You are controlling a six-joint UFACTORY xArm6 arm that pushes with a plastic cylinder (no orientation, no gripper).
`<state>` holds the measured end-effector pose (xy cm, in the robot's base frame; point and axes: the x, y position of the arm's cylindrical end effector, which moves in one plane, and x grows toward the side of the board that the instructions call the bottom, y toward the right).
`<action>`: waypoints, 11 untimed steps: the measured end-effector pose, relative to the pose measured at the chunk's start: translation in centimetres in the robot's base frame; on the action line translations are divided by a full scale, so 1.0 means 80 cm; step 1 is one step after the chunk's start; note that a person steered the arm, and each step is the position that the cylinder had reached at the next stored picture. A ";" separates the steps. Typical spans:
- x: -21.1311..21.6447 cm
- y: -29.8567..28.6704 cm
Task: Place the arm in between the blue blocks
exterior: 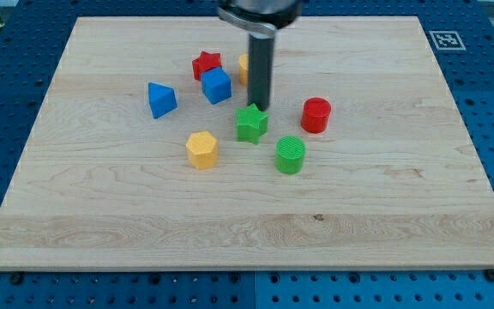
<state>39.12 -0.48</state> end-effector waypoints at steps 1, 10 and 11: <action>-0.025 -0.045; -0.025 -0.162; -0.028 -0.138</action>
